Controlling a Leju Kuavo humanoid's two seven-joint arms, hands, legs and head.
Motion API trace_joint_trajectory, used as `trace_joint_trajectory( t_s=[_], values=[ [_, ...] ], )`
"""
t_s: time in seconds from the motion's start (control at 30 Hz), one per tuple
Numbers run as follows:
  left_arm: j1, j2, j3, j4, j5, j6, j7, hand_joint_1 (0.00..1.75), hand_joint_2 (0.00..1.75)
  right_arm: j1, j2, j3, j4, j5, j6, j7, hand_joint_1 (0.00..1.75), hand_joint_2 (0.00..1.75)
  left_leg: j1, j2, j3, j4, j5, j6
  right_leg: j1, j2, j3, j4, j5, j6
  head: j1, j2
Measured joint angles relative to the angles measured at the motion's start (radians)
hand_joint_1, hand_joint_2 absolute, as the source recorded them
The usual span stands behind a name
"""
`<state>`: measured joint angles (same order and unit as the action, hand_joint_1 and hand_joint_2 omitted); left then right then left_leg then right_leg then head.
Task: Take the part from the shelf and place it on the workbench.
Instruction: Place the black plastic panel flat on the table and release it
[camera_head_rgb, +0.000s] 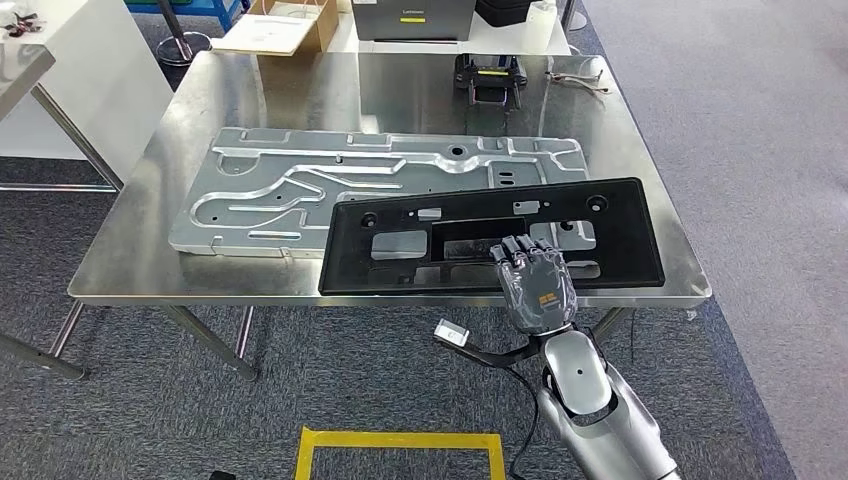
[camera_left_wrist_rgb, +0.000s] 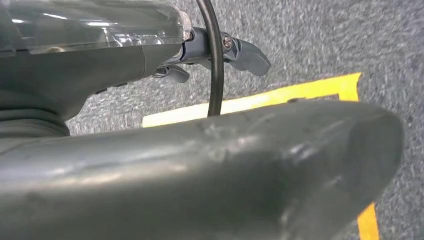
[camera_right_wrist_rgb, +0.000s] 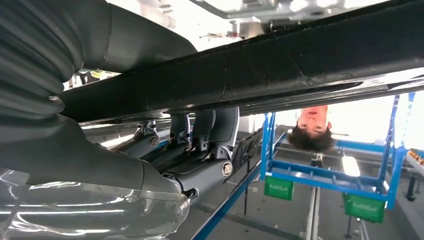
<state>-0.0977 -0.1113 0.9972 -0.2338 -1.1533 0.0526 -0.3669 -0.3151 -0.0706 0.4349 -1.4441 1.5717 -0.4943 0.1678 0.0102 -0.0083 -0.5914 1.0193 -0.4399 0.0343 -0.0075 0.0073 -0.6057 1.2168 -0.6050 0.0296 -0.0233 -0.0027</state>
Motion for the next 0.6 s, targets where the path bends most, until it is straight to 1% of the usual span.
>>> trace_joint_trajectory(
  t_s=[0.03,0.07,0.1,0.13,0.17,0.2,0.23,0.27,0.3,0.37,0.4,0.43,0.47,0.5,0.53,0.57,0.6],
  values=[
    [0.0,0.0,0.0,0.0,-0.001,0.0,0.0,0.0,0.0,0.002,0.0,-0.001,0.001,0.0,-0.001,-0.001,1.75,1.75,0.0,-0.001,0.009,0.0,-0.008,0.0,-0.002,-0.001,-0.038,0.038,-0.017,0.003,0.0,0.0],
    [0.001,0.0,0.0,0.0,-0.001,0.0,0.0,0.0,0.0,0.006,0.0,-0.002,0.003,0.0,-0.001,-0.003,1.75,1.75,0.0,-0.002,0.02,0.0,-0.018,0.0,-0.004,-0.001,-0.063,0.048,-0.017,0.005,0.0,0.0],
    [0.003,0.0,0.0,0.0,-0.001,0.0,0.001,0.0,0.0,0.011,0.0,-0.003,0.005,0.0,-0.002,-0.004,1.75,1.75,0.0,-0.003,0.034,0.0,-0.027,-0.001,-0.005,-0.002,-0.074,0.029,0.003,0.005,0.0,0.0],
    [0.004,0.0,0.0,0.0,-0.002,0.0,0.001,0.0,0.0,0.014,0.0,-0.005,0.007,0.0,-0.002,-0.004,1.75,1.75,0.0,-0.004,0.049,0.0,-0.038,-0.003,-0.006,-0.002,-0.069,-0.019,0.046,0.003,0.0,0.0],
    [0.005,0.0,0.0,0.0,-0.002,0.0,0.001,0.0,0.0,0.017,0.0,-0.009,0.01,0.0,-0.003,-0.004,1.75,1.75,0.0,-0.005,0.061,-0.001,-0.048,-0.006,-0.005,-0.003,-0.057,-0.081,0.103,-0.002,0.0,0.0],
    [0.005,0.0,0.0,0.0,-0.002,0.0,0.001,0.0,0.0,0.019,0.0,-0.013,0.013,0.0,-0.005,-0.005,1.75,1.75,-0.001,-0.007,0.072,-0.002,-0.057,-0.01,-0.002,-0.005,-0.045,-0.133,0.14,-0.008,0.0,0.0],
    [0.004,-0.001,0.0,0.0,-0.002,0.0,0.001,0.0,0.0,0.02,0.0,-0.018,0.016,0.0,-0.007,-0.005,1.75,1.75,-0.002,-0.008,0.08,-0.004,-0.065,-0.016,0.002,-0.006,-0.035,-0.17,0.166,-0.016,0.0,0.0],
    [0.004,-0.001,0.0,0.001,-0.002,0.0,0.0,0.0,0.0,0.022,0.0,-0.022,0.019,0.0,-0.009,-0.006,1.75,1.75,-0.002,-0.008,0.088,-0.005,-0.07,-0.023,0.005,-0.007,-0.03,-0.187,0.175,-0.023,0.0,0.0],
    [0.003,-0.001,0.0,0.001,-0.002,0.0,0.0,0.0,0.0,0.024,0.001,-0.025,0.021,0.0,-0.011,-0.008,1.75,1.75,-0.004,-0.009,0.096,-0.004,-0.071,-0.029,0.007,-0.007,-0.026,-0.19,0.168,-0.03,0.0,0.0],
    [0.003,0.0,0.0,0.001,-0.002,0.001,-0.001,0.0,0.0,0.028,0.001,-0.03,0.023,-0.001,-0.012,-0.01,1.75,1.75,-0.004,-0.007,0.103,0.01,-0.074,-0.04,0.004,-0.005,-0.007,-0.199,0.172,-0.046,0.0,0.0],
    [0.002,0.001,0.0,0.001,-0.002,0.002,-0.001,0.0,0.0,0.028,0.001,-0.034,0.024,-0.002,-0.013,-0.011,1.75,1.75,-0.003,-0.004,0.094,0.034,-0.081,-0.043,0.002,-0.005,0.004,-0.202,0.17,-0.053,0.0,0.0],
    [0.001,0.001,0.0,0.001,-0.002,0.002,-0.001,0.0,0.0,0.028,0.002,-0.039,0.025,-0.004,-0.013,-0.011,1.75,1.75,-0.002,-0.002,0.074,0.073,-0.095,-0.046,0.002,-0.005,0.014,-0.205,0.166,-0.059,0.0,0.0],
    [0.0,0.001,0.0,0.001,-0.002,0.002,-0.001,0.0,0.0,0.028,0.003,-0.043,0.026,-0.005,-0.014,-0.011,1.75,1.75,0.0,0.0,0.041,0.128,-0.116,-0.049,0.003,-0.006,0.021,-0.206,0.161,-0.064,0.0,0.0],
    [0.001,0.001,0.0,0.001,-0.002,0.002,-0.001,0.0,0.0,0.029,0.003,-0.047,0.028,-0.007,-0.014,-0.011,1.75,1.75,0.0,0.001,0.0,0.189,-0.14,-0.052,0.004,-0.006,0.025,-0.206,0.155,-0.067,0.0,0.0],
    [0.003,0.002,0.0,0.002,-0.002,0.002,-0.001,0.0,0.0,0.03,0.004,-0.051,0.031,-0.009,-0.014,-0.011,1.75,1.75,0.0,0.001,-0.04,0.238,-0.16,-0.055,0.005,-0.005,0.031,-0.206,0.148,-0.068,0.0,0.0],
    [0.005,0.002,0.0,0.002,-0.002,0.002,-0.001,0.0,0.0,0.033,0.004,-0.055,0.035,-0.011,-0.014,-0.013,1.75,1.75,0.001,0.001,-0.069,0.261,-0.167,-0.057,0.007,-0.005,0.038,-0.206,0.141,-0.069,0.0,0.0],
    [0.008,0.003,0.0,0.002,-0.002,0.002,-0.001,0.0,0.0,0.034,0.004,-0.059,0.039,-0.014,-0.013,-0.015,1.75,1.75,0.0,0.001,-0.081,0.252,-0.153,-0.056,0.008,-0.004,0.045,-0.205,0.134,-0.068,0.0,0.0]
  ],
)
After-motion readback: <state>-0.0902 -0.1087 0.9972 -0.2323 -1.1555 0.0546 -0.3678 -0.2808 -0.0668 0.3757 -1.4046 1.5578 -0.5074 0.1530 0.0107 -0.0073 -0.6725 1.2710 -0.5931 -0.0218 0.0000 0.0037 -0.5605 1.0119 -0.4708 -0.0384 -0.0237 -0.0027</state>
